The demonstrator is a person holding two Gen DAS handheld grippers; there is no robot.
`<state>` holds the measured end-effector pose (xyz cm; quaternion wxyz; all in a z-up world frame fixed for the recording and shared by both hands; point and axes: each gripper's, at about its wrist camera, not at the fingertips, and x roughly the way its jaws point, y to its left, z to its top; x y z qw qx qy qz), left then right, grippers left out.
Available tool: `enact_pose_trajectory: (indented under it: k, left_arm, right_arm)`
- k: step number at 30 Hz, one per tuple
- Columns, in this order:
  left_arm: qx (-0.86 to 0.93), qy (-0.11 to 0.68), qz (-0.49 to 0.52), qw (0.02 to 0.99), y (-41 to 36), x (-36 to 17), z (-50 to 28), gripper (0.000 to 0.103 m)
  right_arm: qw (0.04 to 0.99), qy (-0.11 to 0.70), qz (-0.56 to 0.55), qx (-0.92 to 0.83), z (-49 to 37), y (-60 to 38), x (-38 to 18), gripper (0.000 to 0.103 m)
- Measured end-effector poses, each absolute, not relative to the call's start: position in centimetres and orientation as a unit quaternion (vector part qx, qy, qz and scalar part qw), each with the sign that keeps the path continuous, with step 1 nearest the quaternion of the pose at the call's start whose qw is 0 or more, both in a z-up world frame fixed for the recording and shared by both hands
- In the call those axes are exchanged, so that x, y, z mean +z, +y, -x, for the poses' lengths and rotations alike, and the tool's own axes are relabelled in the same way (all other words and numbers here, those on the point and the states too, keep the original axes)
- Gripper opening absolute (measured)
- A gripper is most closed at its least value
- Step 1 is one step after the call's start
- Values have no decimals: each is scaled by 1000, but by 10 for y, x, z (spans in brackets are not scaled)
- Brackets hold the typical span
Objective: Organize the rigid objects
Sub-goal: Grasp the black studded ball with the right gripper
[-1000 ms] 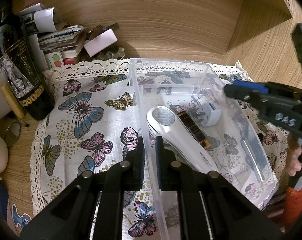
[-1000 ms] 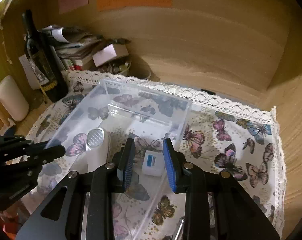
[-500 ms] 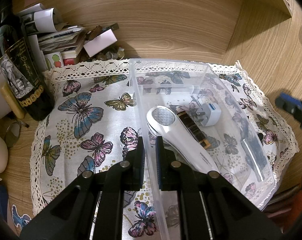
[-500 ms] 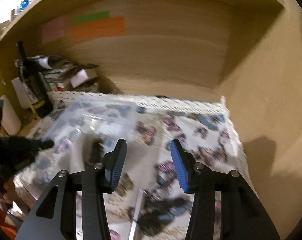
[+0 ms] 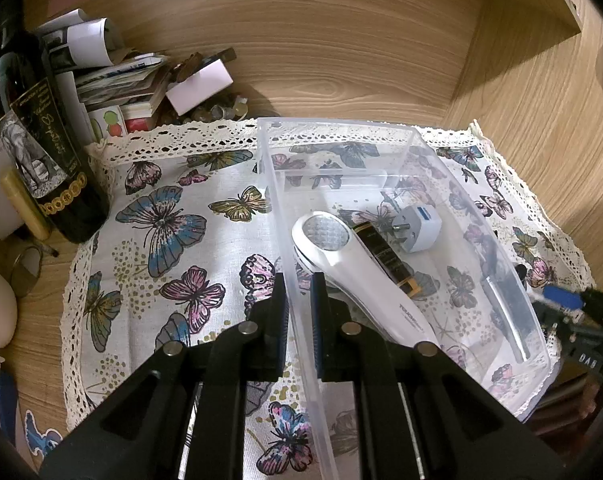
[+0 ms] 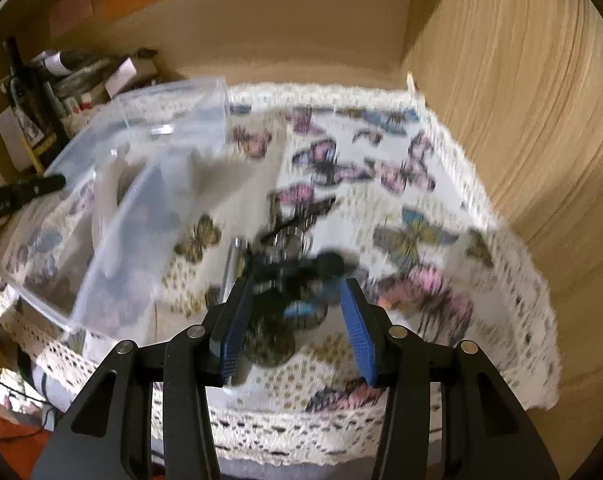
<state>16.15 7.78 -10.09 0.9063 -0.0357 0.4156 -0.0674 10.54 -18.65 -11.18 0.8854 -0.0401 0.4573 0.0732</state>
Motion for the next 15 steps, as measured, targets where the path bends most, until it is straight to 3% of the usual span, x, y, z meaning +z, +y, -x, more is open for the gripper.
enact_pose_trajectory:
  k: [7,12,15]
  left_arm:
    - [-68,416,35,906,77,-101,-161,9]
    - [-68,415,36,906,77,-101,-161,9]
    - [-68,415,36,907,77,-101,-161,9]
  right_arm:
    - [877,474,9,81,-95,-192,-126,42]
    - [876,473,-6,92,-96,-193,-128,25]
    - [882,463,3,82,-97,-191,-125,25]
